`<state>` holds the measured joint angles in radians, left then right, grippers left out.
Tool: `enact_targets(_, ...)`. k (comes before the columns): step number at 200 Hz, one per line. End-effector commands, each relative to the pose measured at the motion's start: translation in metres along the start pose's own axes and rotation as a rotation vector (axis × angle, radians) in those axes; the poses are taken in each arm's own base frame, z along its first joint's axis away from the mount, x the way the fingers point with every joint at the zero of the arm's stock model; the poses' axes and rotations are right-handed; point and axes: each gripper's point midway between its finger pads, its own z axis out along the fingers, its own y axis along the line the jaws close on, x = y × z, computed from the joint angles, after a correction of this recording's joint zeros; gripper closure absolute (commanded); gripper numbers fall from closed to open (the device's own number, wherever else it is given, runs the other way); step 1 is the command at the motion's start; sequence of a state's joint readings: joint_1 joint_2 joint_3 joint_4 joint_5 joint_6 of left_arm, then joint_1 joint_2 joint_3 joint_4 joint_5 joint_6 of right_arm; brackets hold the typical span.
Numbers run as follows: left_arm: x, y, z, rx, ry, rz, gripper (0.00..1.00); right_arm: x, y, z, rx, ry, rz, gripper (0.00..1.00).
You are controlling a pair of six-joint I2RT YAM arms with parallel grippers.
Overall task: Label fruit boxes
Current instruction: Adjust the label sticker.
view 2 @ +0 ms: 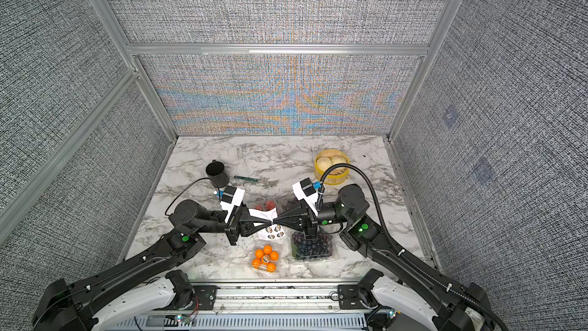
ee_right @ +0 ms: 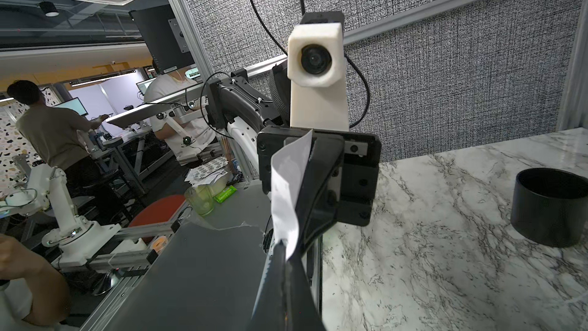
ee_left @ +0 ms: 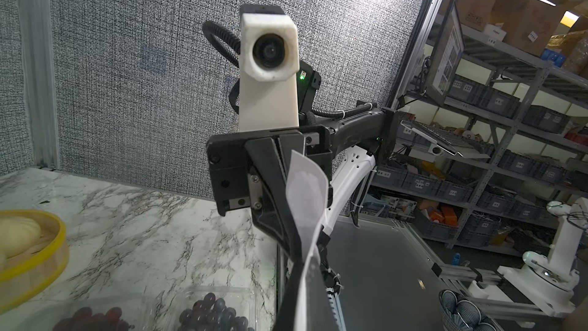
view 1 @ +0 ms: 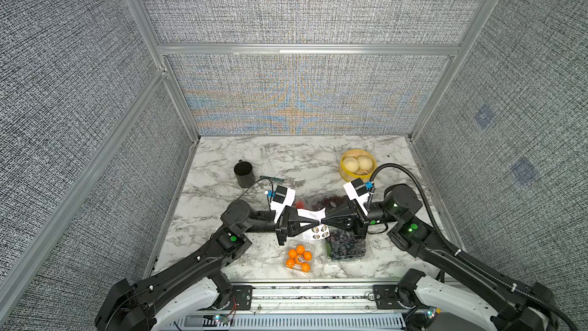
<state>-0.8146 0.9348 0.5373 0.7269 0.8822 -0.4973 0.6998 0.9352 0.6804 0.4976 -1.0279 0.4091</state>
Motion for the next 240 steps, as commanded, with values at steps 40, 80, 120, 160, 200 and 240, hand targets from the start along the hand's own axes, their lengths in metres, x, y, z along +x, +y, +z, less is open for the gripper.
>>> enact_targets(40,-0.006,0.004,-0.001,-0.036,-0.026,0.027,1.0,-0.001,0.005,-0.001,-0.012,0.003,-0.025,1.0)
enact_targets(80,-0.006,0.006,-0.002,-0.049,-0.024,0.033,0.89,-0.001,0.001,0.0,0.004,0.003,-0.023,1.0)
enact_targets(120,-0.006,0.008,0.003,-0.03,-0.017,0.017,0.88,-0.002,-0.002,0.003,-0.008,0.003,-0.013,1.0)
enact_targets(160,-0.002,0.009,0.0,-0.047,-0.022,0.019,0.84,-0.001,-0.002,0.001,0.015,0.002,-0.023,1.0)
enact_targets(200,-0.001,0.017,0.003,-0.069,-0.005,0.003,0.83,-0.001,-0.002,0.002,0.003,0.003,-0.015,1.0)
enact_targets(240,-0.001,0.022,0.007,-0.068,-0.005,-0.009,0.74,0.003,-0.005,0.003,0.006,0.012,-0.003,1.0)
